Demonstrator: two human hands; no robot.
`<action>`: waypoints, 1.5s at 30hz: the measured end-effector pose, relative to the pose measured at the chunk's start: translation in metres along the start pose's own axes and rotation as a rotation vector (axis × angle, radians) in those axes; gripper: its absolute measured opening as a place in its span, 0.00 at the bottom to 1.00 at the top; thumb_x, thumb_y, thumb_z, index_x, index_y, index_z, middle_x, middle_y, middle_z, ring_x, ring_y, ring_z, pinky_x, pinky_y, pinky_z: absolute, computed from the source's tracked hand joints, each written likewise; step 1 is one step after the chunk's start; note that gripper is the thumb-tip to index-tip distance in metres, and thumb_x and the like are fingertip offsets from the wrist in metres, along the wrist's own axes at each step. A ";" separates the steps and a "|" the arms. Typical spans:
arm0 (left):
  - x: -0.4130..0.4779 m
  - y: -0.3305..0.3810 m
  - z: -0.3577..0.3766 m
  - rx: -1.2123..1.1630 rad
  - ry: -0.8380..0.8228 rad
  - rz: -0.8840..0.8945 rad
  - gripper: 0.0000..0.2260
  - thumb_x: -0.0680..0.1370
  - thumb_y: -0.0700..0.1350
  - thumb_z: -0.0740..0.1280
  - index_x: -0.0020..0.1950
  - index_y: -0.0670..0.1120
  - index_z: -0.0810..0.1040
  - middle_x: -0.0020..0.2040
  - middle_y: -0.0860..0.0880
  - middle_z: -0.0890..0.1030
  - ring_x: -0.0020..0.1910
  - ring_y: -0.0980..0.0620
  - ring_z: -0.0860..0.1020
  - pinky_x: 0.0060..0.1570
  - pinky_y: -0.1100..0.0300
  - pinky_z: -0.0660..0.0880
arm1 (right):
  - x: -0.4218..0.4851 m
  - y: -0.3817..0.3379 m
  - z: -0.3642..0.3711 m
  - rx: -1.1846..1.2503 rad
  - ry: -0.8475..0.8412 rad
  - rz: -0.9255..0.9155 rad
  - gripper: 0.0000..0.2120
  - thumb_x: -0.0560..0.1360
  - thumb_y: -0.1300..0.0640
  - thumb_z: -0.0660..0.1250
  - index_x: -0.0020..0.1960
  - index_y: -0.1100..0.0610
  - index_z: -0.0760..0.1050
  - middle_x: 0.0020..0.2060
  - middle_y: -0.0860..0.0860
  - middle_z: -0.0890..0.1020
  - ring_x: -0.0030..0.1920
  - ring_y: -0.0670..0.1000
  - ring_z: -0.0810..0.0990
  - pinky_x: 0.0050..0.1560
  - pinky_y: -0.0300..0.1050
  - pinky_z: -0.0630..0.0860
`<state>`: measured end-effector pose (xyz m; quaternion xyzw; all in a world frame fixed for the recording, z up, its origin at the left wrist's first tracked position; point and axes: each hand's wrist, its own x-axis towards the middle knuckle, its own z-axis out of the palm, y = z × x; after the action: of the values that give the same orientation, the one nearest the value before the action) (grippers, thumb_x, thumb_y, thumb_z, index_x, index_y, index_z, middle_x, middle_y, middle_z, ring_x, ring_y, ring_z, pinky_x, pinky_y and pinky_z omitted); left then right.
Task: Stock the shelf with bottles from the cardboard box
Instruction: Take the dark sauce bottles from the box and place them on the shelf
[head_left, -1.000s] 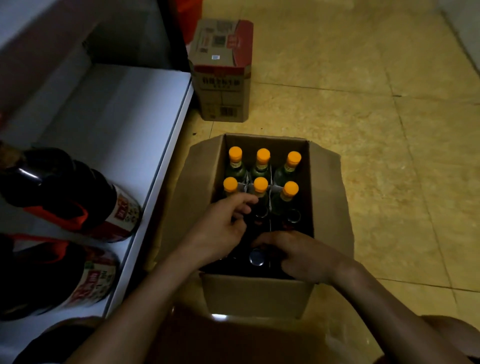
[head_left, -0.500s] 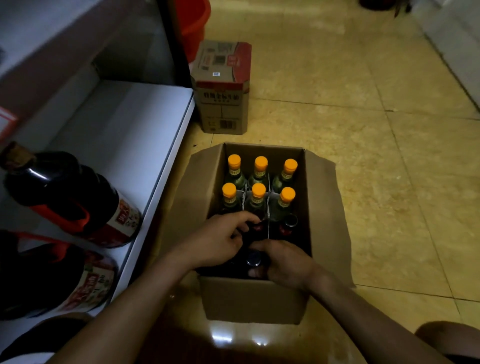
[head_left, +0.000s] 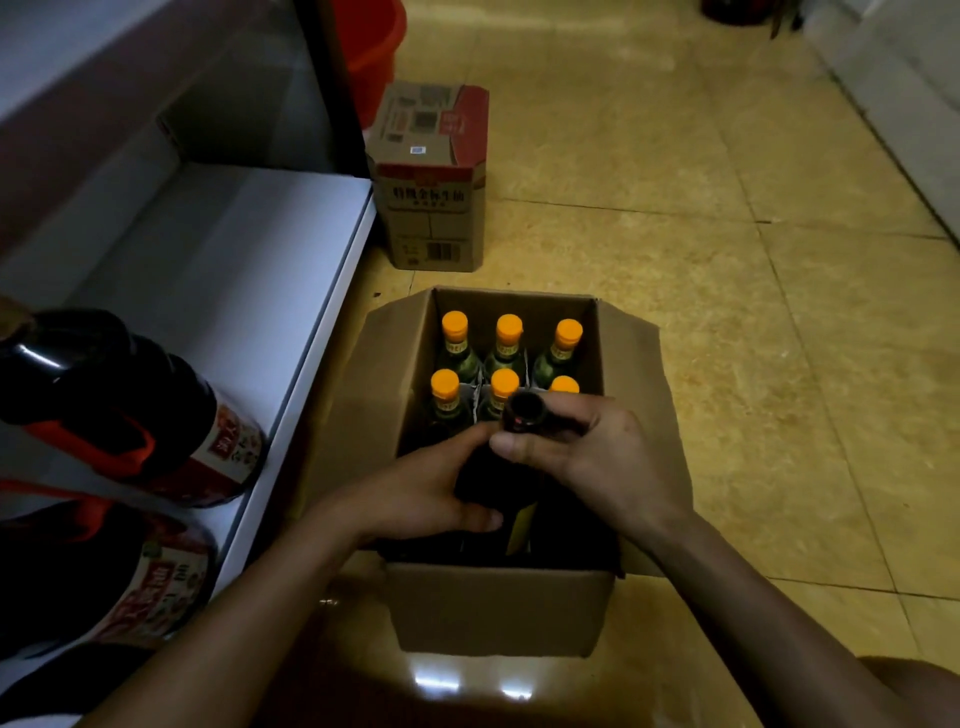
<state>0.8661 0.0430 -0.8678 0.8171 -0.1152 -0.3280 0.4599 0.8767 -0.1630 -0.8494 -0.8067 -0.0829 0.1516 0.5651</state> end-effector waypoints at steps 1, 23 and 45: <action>0.001 0.000 0.000 -0.036 0.006 0.016 0.34 0.77 0.42 0.74 0.74 0.66 0.63 0.66 0.66 0.75 0.65 0.70 0.73 0.61 0.71 0.75 | 0.000 -0.005 -0.001 0.038 0.026 -0.011 0.08 0.72 0.51 0.77 0.50 0.48 0.85 0.46 0.45 0.87 0.50 0.44 0.86 0.52 0.50 0.84; 0.009 0.023 0.014 -0.513 0.206 0.074 0.32 0.66 0.54 0.79 0.68 0.60 0.73 0.61 0.61 0.83 0.61 0.60 0.81 0.55 0.63 0.80 | 0.013 -0.028 -0.034 0.247 -0.115 -0.075 0.25 0.77 0.46 0.66 0.73 0.48 0.71 0.61 0.48 0.84 0.63 0.47 0.82 0.64 0.49 0.79; 0.021 0.046 0.048 -0.388 0.512 0.114 0.37 0.72 0.45 0.79 0.75 0.58 0.63 0.63 0.59 0.81 0.61 0.62 0.80 0.61 0.58 0.80 | 0.010 -0.042 -0.007 0.350 0.282 -0.098 0.28 0.64 0.45 0.75 0.63 0.51 0.78 0.50 0.46 0.87 0.49 0.40 0.86 0.47 0.33 0.81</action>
<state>0.8563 -0.0254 -0.8564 0.7625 0.0232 -0.1014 0.6385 0.8903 -0.1519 -0.8092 -0.7046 -0.0147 0.0220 0.7091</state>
